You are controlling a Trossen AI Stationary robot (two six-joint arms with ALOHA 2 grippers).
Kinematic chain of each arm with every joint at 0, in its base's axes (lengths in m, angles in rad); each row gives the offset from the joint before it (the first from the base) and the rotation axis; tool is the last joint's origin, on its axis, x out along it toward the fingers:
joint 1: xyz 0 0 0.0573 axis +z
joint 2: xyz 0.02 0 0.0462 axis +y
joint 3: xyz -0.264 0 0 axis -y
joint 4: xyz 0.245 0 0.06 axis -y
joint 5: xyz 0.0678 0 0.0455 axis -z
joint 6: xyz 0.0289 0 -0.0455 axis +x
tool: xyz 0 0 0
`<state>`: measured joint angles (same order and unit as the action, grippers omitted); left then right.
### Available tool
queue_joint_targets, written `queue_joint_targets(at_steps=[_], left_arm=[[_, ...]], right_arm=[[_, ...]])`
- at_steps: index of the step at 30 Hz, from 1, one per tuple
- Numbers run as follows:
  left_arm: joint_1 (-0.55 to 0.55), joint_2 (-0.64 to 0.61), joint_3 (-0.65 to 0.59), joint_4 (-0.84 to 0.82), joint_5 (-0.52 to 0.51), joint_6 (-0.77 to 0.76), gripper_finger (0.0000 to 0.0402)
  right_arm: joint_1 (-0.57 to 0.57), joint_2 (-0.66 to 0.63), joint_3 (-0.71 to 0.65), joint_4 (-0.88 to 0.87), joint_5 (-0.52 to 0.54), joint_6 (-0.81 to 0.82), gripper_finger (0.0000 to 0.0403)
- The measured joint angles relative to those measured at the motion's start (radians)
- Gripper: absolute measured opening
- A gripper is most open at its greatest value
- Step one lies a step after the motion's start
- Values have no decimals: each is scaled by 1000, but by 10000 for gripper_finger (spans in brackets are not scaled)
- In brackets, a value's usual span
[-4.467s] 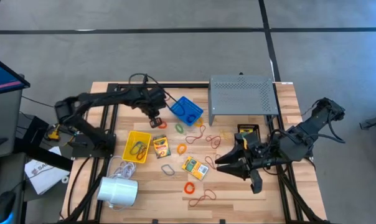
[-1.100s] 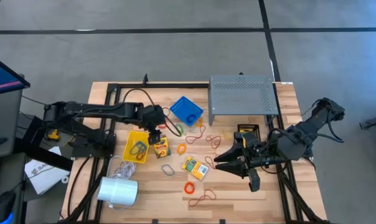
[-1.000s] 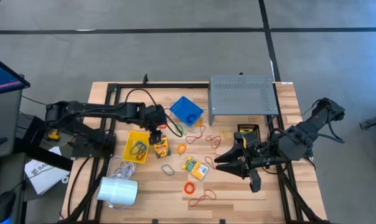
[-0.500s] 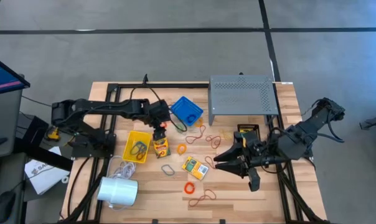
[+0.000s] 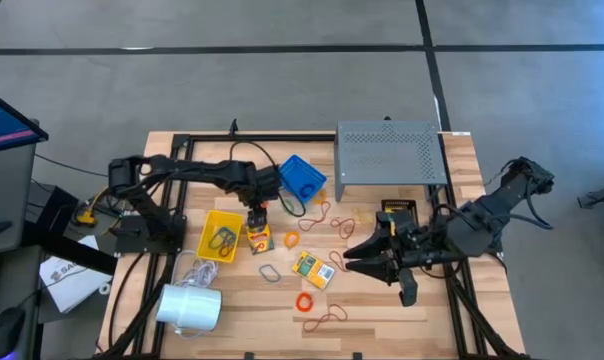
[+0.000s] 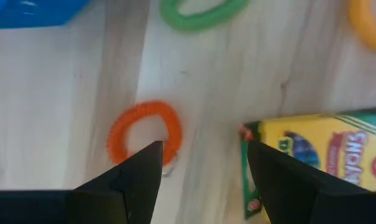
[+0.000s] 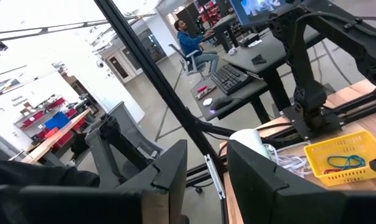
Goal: Pick & Place Office Desk Supplies
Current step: Put the top orange spring keychain into the blue bin
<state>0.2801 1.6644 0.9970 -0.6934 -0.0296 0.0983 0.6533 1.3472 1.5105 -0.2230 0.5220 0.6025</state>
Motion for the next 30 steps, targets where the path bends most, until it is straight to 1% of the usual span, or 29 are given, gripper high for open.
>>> queue_joint_targets(at_steps=[4,10,15,19,30], left_arm=[[18,2,0,17,-15,3,227],[48,2,0,30,-24,8,226],[49,2,-2,52,-24,25,223],[45,2,-31,104,-42,22,221],[49,2,-87,167,-67,18,223]], right_arm=[[15,0,0,0,29,0,111],[21,0,0,0,43,0,111],[21,0,0,0,52,0,111],[21,0,0,0,52,0,111],[21,0,0,0,52,0,111]])
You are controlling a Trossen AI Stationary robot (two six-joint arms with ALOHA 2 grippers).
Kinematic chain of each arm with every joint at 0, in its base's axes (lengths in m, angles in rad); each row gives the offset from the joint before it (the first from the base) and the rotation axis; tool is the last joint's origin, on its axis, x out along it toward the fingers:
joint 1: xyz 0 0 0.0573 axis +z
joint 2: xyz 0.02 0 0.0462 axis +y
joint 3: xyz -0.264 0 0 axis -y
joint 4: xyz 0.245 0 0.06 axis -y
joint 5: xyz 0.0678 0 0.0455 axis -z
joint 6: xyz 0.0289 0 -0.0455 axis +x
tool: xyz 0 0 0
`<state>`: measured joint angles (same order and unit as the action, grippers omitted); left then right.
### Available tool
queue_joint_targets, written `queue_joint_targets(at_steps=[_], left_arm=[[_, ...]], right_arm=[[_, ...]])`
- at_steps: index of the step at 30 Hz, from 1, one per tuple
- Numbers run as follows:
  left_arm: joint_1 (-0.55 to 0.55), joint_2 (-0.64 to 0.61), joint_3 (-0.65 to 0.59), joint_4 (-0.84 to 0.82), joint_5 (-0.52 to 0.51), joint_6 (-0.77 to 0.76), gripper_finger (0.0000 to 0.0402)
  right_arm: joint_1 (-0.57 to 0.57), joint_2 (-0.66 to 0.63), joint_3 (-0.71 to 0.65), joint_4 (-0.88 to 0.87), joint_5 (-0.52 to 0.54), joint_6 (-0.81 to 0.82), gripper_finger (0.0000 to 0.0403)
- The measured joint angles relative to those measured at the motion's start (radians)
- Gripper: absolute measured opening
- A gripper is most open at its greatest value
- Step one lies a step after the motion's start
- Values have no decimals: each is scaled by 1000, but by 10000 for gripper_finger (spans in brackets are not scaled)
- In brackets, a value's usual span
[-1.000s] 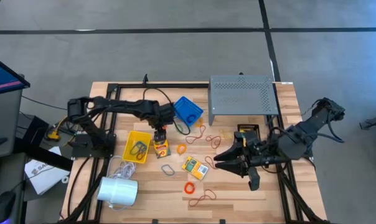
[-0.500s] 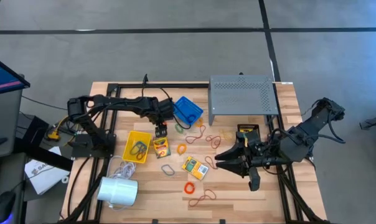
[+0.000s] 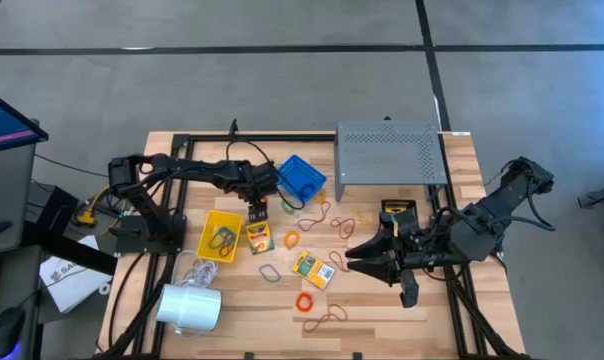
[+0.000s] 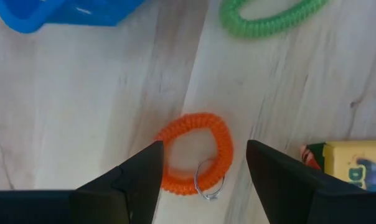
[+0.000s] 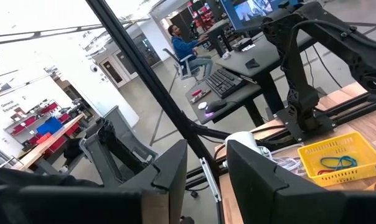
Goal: Pick & Place Office Desk Supplies
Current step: Put the top orange spring keychain into the blue bin
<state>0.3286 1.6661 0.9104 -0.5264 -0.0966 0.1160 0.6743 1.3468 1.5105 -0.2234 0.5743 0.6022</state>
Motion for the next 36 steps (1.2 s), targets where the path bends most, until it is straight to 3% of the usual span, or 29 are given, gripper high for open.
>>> queue_joint_targets(at_steps=[36], left_arm=[[1,60,0,43,-33,-33,222]], right_arm=[[13,14,0,26,2,0,111]])
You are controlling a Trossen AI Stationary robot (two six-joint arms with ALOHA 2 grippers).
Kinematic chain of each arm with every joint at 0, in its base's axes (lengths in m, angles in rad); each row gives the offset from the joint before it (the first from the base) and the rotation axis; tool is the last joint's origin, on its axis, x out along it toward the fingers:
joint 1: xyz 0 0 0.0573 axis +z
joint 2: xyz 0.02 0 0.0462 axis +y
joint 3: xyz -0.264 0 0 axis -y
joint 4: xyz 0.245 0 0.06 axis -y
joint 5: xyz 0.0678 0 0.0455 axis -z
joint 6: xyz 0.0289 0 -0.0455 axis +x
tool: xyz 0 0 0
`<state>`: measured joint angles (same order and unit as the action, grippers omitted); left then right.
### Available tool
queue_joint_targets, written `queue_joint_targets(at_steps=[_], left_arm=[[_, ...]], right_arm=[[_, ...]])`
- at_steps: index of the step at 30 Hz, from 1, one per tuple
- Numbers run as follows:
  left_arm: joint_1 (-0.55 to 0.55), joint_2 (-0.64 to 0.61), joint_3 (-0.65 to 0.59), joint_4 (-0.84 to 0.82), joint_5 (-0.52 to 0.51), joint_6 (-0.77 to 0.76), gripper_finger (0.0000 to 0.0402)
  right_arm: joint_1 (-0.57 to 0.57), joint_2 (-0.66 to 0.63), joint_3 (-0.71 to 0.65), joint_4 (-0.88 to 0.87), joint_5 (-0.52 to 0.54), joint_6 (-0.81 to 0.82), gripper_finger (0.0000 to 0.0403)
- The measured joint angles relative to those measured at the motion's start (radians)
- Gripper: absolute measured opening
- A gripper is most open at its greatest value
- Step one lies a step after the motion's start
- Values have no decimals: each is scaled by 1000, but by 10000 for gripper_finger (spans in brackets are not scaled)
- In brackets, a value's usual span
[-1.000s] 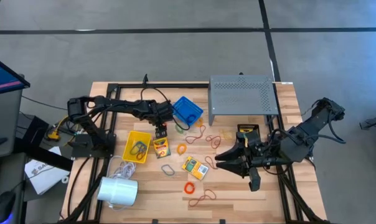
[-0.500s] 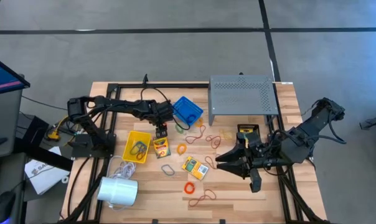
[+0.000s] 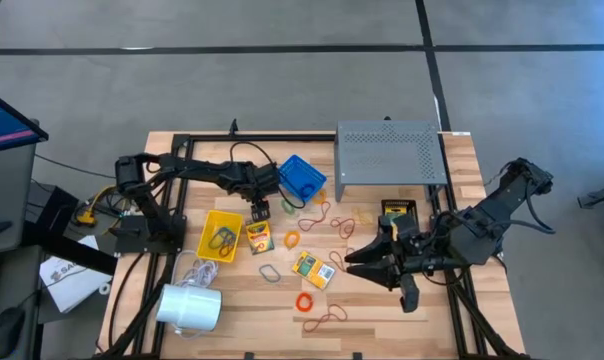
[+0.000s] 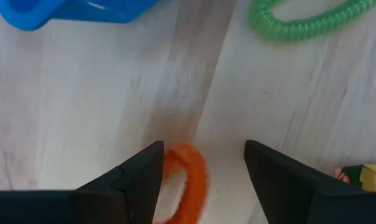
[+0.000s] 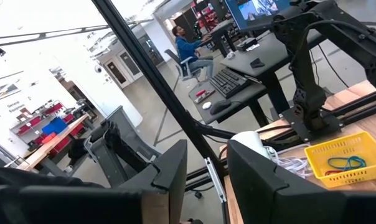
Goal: Pick & Place Office Desk Supplies
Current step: Put the top orange spring keychain into the blue bin
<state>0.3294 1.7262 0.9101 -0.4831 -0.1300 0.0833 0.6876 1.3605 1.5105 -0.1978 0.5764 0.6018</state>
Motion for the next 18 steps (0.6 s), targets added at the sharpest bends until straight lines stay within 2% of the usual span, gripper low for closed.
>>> queue_joint_targets(at_steps=[5,9,13,18], left_arm=[[2,1,0,-3,4,-2,215],[13,2,0,-8,33,-22,184],[14,2,-1,-10,52,-43,129],[13,2,-1,-11,65,-50,36]], right_arm=[[0,0,0,3,0,0,111],[0,0,0,4,0,0,111],[0,0,0,4,0,0,111],[1,0,0,4,0,0,111]])
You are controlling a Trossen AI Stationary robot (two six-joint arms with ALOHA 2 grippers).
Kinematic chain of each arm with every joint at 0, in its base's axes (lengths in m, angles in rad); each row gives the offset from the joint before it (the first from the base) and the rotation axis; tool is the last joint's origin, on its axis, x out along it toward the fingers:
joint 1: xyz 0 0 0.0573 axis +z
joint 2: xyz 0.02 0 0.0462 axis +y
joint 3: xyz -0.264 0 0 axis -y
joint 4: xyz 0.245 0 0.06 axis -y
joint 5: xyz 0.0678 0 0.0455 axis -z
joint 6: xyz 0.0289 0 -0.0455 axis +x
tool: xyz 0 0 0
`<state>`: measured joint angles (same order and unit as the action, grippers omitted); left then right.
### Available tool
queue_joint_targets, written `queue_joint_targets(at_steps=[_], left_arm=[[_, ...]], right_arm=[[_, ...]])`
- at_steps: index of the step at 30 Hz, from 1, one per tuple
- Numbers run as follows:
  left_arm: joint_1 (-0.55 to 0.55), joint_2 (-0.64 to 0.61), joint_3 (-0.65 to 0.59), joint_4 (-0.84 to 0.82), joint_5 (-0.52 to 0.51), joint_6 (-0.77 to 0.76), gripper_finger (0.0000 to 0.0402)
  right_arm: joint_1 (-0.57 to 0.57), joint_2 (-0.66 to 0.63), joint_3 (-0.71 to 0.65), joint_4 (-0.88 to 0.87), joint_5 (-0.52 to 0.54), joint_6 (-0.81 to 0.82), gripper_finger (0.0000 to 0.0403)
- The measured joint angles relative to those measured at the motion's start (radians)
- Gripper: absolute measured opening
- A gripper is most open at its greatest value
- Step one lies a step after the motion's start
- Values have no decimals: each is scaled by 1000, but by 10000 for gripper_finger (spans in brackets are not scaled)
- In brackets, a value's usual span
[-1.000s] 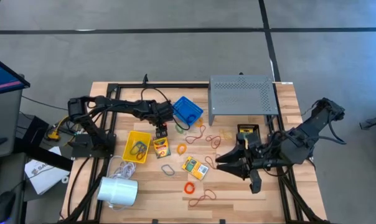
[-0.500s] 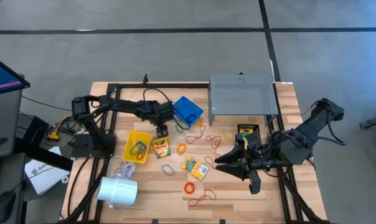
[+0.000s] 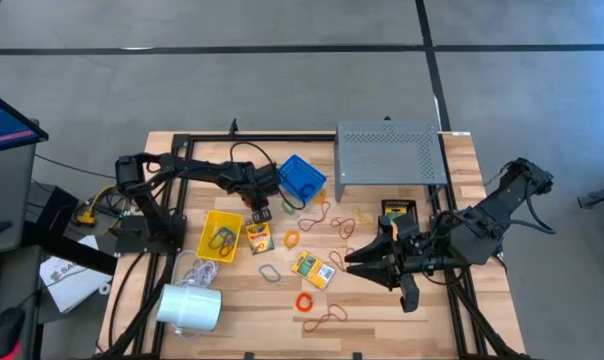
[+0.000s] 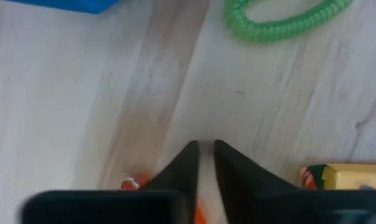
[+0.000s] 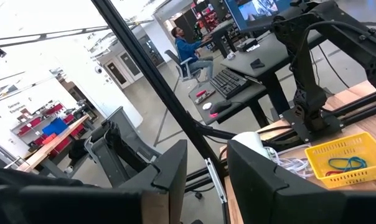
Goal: Pick & Place Office Desk Supplies
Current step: Put the top orange spring keychain into the blue bin
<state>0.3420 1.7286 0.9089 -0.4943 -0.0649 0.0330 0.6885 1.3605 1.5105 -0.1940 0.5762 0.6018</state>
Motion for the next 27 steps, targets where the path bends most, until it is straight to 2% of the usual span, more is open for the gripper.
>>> queue_joint_targets(at_steps=[2,9,14,22,27], left_arm=[[0,-4,-1,-5,0,-14,10],[0,-6,-1,-27,-6,-38,1],[1,-61,-8,-57,-19,-73,7],[16,-187,-3,-71,-41,-86,60],[44,-178,-3,-148,-41,-124,101]], right_arm=[[5,0,0,0,0,0,111],[18,0,0,0,0,0,111],[25,0,0,0,0,-1,111],[25,0,0,0,0,-11,111],[25,0,0,1,0,-15,111]])
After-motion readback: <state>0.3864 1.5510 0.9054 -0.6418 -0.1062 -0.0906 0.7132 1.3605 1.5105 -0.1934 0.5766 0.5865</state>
